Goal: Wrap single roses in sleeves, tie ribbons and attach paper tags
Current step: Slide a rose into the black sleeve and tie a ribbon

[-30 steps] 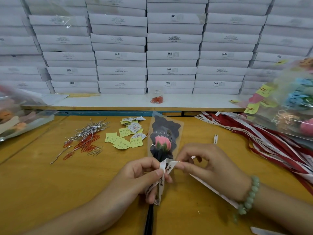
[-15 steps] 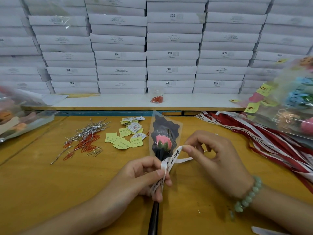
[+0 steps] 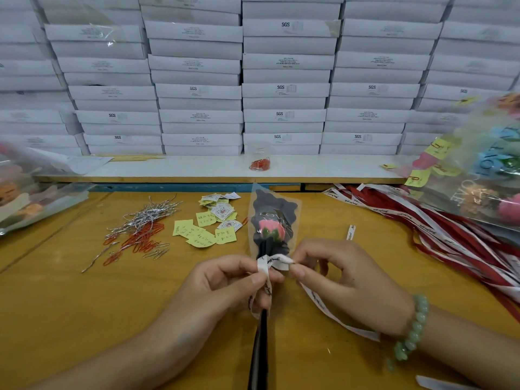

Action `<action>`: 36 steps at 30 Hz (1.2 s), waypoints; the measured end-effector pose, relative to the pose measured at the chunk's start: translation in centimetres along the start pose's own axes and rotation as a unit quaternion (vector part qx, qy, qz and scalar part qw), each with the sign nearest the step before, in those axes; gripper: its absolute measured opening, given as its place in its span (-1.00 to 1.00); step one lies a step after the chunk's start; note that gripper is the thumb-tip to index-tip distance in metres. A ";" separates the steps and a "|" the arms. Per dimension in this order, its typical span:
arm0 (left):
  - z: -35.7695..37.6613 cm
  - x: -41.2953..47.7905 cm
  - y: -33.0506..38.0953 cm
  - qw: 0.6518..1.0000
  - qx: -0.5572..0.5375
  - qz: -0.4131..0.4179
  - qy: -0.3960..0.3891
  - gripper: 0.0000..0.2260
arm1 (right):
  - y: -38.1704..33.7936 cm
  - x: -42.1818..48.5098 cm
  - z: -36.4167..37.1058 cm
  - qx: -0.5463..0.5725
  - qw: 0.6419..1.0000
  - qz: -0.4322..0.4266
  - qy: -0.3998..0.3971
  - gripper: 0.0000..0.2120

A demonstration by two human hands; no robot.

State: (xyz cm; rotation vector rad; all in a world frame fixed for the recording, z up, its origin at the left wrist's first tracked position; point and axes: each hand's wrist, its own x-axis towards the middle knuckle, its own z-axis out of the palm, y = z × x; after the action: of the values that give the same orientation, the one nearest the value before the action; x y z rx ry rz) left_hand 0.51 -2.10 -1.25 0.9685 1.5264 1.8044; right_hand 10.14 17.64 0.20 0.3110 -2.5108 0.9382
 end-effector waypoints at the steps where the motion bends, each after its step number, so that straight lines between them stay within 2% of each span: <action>1: 0.0 0.0 0.0 1.000 0.001 0.000 0.002 -0.74 | 0.0 0.0 0.1 -0.007 1.000 0.010 -0.007 -0.76; 7: -0.1 -0.1 -0.1 0.999 0.027 -0.005 -0.019 -0.80 | -0.3 -0.1 -0.1 -0.025 0.998 0.027 0.054 -0.82; 11: -0.1 -0.2 0.0 0.998 0.056 0.006 -0.030 -0.75 | 0.0 0.1 0.2 -0.048 0.999 0.019 0.003 -0.66; 13: -0.2 -0.2 0.0 0.997 0.065 0.005 -0.036 -0.74 | 0.1 0.0 0.4 -0.045 0.999 0.014 -0.019 -0.65; 18: 0.0 -0.1 -0.2 0.996 0.088 0.010 -0.030 -0.79 | -0.1 -0.2 0.2 -0.023 1.000 0.000 -0.011 -0.61; 31: 0.4 -0.2 0.6 0.996 0.068 -0.002 -0.063 -0.78 | -0.2 -0.1 0.4 -0.012 0.998 0.025 -0.052 -0.72; 36: -0.1 0.0 0.5 0.997 0.055 -0.017 -0.047 -0.76 | -0.1 -0.3 0.5 -0.007 1.000 0.019 -0.016 -0.66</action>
State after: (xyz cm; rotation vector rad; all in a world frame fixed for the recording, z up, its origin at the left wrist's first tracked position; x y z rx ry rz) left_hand 0.47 -2.23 -0.81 1.0576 1.5872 1.6430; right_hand 10.30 17.21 -0.22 0.2777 -2.5583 0.9375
